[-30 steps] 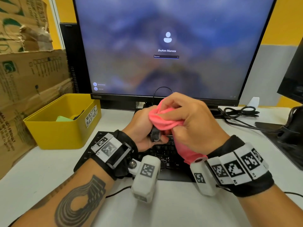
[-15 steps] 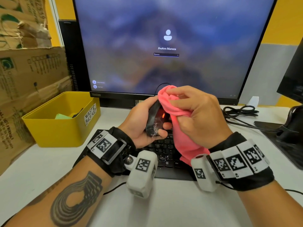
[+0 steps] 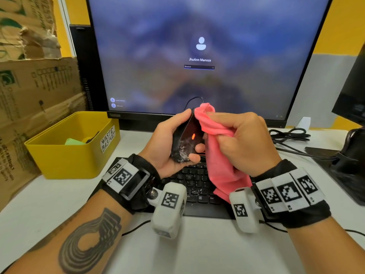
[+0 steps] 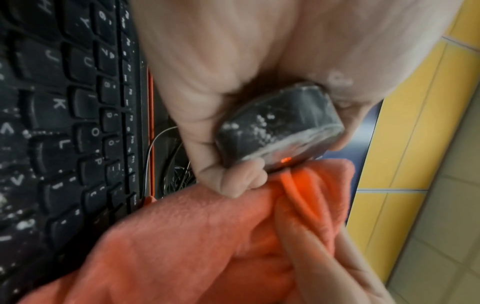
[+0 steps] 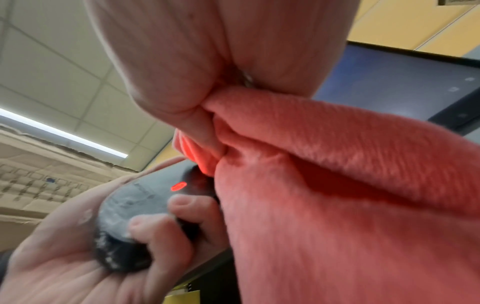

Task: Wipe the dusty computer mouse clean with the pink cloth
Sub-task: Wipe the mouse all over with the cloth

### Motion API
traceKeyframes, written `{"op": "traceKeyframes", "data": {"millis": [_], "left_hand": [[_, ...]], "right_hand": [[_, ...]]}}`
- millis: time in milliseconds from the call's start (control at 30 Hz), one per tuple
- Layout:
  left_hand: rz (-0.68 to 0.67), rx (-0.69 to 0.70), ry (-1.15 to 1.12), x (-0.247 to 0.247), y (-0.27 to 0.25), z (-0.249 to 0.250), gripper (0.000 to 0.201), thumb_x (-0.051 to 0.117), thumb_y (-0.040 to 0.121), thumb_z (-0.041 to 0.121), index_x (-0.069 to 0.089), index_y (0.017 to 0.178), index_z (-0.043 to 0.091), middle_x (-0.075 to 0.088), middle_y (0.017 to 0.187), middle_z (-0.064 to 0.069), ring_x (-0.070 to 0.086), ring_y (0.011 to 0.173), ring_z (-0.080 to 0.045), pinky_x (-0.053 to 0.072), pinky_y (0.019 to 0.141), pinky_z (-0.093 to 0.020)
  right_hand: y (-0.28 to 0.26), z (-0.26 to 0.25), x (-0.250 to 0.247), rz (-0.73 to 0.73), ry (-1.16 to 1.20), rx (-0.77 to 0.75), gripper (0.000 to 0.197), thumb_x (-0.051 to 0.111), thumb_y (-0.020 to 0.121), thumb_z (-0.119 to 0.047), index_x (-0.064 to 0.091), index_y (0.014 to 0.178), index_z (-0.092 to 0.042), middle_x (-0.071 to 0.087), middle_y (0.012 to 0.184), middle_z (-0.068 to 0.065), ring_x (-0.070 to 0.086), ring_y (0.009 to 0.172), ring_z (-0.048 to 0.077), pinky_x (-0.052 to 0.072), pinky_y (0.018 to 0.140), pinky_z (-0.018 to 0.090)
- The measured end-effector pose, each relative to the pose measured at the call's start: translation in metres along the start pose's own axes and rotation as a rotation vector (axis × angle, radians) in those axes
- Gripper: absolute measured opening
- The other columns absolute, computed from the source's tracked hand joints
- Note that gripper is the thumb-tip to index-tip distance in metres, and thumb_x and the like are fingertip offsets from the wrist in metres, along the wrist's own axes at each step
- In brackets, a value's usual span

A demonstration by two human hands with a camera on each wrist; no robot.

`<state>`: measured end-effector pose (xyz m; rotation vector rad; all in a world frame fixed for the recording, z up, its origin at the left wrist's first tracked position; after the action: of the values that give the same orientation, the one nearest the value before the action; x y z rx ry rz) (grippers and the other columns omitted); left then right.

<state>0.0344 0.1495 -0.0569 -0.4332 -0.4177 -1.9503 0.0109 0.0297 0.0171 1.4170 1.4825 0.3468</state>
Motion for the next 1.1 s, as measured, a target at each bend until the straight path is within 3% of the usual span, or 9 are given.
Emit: {"op": "traceKeyframes", "data": {"millis": [67, 267, 467, 633, 767, 867, 933, 1000, 1100], "left_hand": [[0.016, 0.022, 0.033, -0.001, 0.001, 0.002, 0.041, 0.048, 0.104, 0.05, 0.058, 0.12, 0.014, 0.054, 0.09, -0.011, 0.043, 0.068, -0.021, 0.024, 0.051, -0.027], [0.063, 0.062, 0.059, -0.005, 0.002, 0.001, 0.041, 0.05, 0.105, 0.049, 0.06, 0.114, 0.01, 0.054, 0.085, -0.013, 0.044, 0.066, -0.022, 0.033, 0.044, -0.025], [0.048, 0.032, 0.024, -0.005, 0.003, -0.002, 0.044, 0.051, 0.104, 0.053, 0.063, 0.108, 0.011, 0.056, 0.09, -0.012, 0.046, 0.065, -0.02, 0.035, 0.043, -0.023], [0.111, 0.009, 0.122, -0.008, 0.003, -0.005, 0.041, 0.054, 0.103, 0.052, 0.063, 0.112, 0.013, 0.055, 0.089, -0.013, 0.046, 0.062, -0.021, 0.033, 0.045, -0.023], [0.132, 0.024, 0.114, -0.01, 0.003, -0.005, 0.04, 0.052, 0.104, 0.049, 0.065, 0.109, 0.011, 0.057, 0.089, -0.014, 0.047, 0.061, -0.021, 0.032, 0.045, -0.024], [0.12, 0.015, 0.082, -0.008, 0.004, -0.007, 0.045, 0.047, 0.106, 0.052, 0.065, 0.103, 0.011, 0.059, 0.087, -0.014, 0.046, 0.062, -0.021, 0.032, 0.045, -0.024], [0.128, 0.008, 0.09, -0.008, 0.004, -0.009, 0.046, 0.047, 0.106, 0.052, 0.064, 0.106, 0.009, 0.058, 0.087, -0.014, 0.046, 0.062, -0.021, 0.032, 0.045, -0.024], [0.155, 0.013, 0.116, -0.01, 0.004, -0.008, 0.044, 0.05, 0.105, 0.051, 0.063, 0.11, 0.01, 0.057, 0.087, -0.015, 0.046, 0.06, -0.021, 0.031, 0.046, -0.024], [0.192, 0.023, 0.16, -0.015, 0.003, -0.005, 0.042, 0.055, 0.102, 0.05, 0.066, 0.105, 0.009, 0.058, 0.084, -0.014, 0.047, 0.059, -0.021, 0.031, 0.047, -0.025]], "right_hand": [[-0.002, -0.012, 0.001, 0.038, 0.002, -0.078, 0.047, 0.066, 0.086, 0.009, 0.075, 0.12, -0.022, 0.065, 0.118, -0.022, 0.057, 0.107, -0.025, 0.045, 0.093, 0.002], [-0.001, -0.011, 0.012, -0.013, 0.048, -0.073, 0.054, 0.057, 0.081, 0.01, 0.073, 0.126, -0.016, 0.069, 0.131, -0.003, 0.068, 0.11, 0.002, 0.05, 0.084, 0.002], [0.002, 0.012, 0.005, -0.045, 0.06, 0.045, 0.047, 0.063, 0.091, 0.003, 0.073, 0.124, -0.028, 0.072, 0.123, -0.011, 0.065, 0.115, -0.004, 0.055, 0.099, 0.023], [0.0, -0.003, 0.014, -0.128, 0.088, 0.019, 0.057, 0.057, 0.088, 0.006, 0.07, 0.126, -0.034, 0.067, 0.124, -0.022, 0.066, 0.113, -0.007, 0.05, 0.092, 0.009], [0.002, -0.002, 0.015, -0.134, 0.136, 0.032, 0.055, 0.056, 0.089, 0.006, 0.073, 0.122, -0.035, 0.067, 0.113, -0.032, 0.064, 0.104, -0.015, 0.054, 0.087, 0.013], [0.003, 0.017, 0.008, -0.127, 0.094, 0.099, 0.041, 0.062, 0.094, -0.001, 0.08, 0.095, -0.038, 0.06, 0.069, -0.039, 0.058, 0.07, -0.011, 0.047, 0.069, 0.021], [0.002, 0.017, 0.007, -0.129, 0.083, 0.097, 0.049, 0.063, 0.095, -0.004, 0.073, 0.076, -0.048, 0.059, 0.062, -0.034, 0.055, 0.063, -0.007, 0.044, 0.065, 0.023], [0.001, 0.006, 0.013, -0.172, 0.088, 0.056, 0.052, 0.059, 0.094, 0.002, 0.077, 0.091, -0.046, 0.065, 0.081, -0.041, 0.064, 0.081, -0.013, 0.05, 0.072, 0.018], [-0.001, -0.004, 0.025, -0.224, 0.219, 0.051, 0.064, 0.05, 0.09, 0.015, 0.07, 0.126, -0.035, 0.066, 0.124, -0.031, 0.064, 0.117, -0.008, 0.055, 0.086, 0.015]]}}
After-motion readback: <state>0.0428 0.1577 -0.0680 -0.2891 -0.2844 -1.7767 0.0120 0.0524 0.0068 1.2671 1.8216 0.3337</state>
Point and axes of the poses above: each hand's wrist, its own y-axis towards the middle knuckle, its own x-axis out of the palm, z = x × y, the point moved 9 cm from there along y, towards the middle knuckle
